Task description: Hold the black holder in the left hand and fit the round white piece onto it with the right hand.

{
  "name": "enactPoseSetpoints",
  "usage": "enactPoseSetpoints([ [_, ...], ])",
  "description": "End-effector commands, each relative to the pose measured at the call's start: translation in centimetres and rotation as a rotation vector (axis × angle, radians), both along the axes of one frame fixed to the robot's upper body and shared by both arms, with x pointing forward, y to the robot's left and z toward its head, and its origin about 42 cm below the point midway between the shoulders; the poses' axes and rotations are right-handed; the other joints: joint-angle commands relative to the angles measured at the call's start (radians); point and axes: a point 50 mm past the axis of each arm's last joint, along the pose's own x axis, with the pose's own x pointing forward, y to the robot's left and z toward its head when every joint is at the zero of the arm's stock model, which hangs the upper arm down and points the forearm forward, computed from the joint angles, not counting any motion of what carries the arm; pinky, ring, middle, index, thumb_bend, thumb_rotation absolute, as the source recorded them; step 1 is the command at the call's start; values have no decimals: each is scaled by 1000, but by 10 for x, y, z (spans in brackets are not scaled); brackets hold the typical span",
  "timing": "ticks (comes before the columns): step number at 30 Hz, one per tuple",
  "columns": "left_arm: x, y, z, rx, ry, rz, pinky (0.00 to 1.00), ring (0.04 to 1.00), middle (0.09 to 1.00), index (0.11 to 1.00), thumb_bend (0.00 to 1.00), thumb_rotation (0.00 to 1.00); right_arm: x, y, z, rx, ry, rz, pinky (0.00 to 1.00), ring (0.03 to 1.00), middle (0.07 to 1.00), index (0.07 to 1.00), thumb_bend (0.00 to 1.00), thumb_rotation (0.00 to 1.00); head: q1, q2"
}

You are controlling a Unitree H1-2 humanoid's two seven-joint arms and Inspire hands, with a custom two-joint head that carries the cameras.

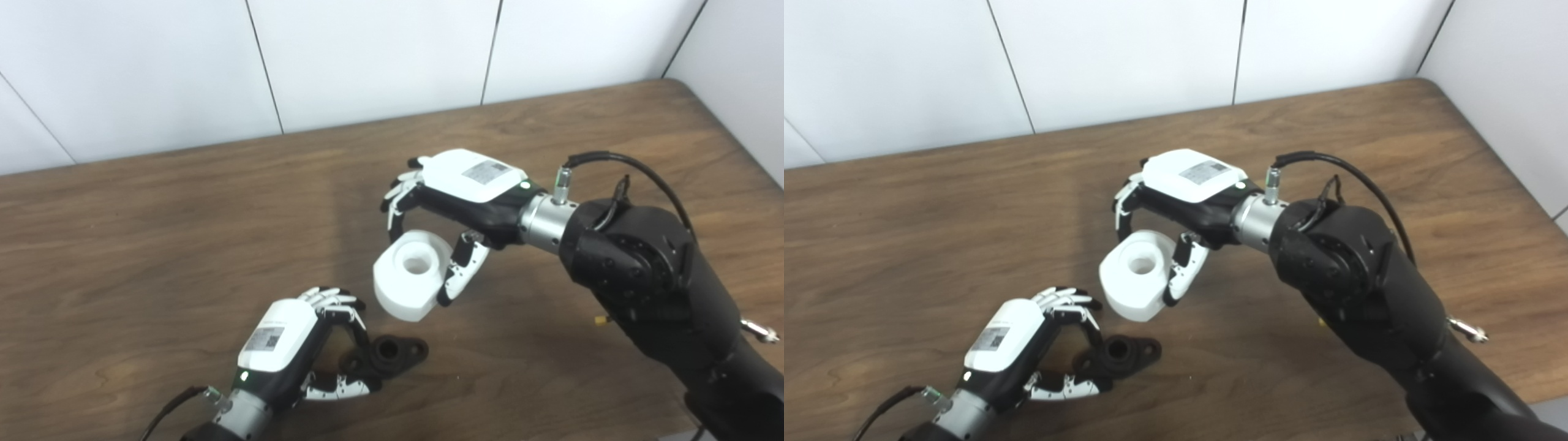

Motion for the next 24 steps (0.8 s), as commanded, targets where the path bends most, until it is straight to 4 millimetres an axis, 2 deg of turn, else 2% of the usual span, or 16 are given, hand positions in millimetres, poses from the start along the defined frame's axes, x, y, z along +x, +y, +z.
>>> enactPoseSetpoints([
  [1,-3,4,-7,34,51,-3,888,847,781,487,520,48,-5,3,16,14,-73,19,1000,896,817,482,526,139,5,13],
  [9,3,3,-4,21,46,-4,885,841,779,486,520,47,-9,7,19,33,-51,31,1000,901,818,481,526,140,27,70],
  [11,5,3,-1,26,52,-2,896,845,783,486,520,47,-8,7,21,30,-52,33,1000,899,815,481,526,140,37,109],
  [13,7,2,0,27,55,-1,905,851,785,487,520,47,-8,7,25,29,-50,37,1000,898,817,481,526,140,44,122],
  [24,9,0,2,30,50,-4,904,849,782,487,521,48,-9,6,31,29,-37,40,1000,914,811,481,526,139,54,136],
])
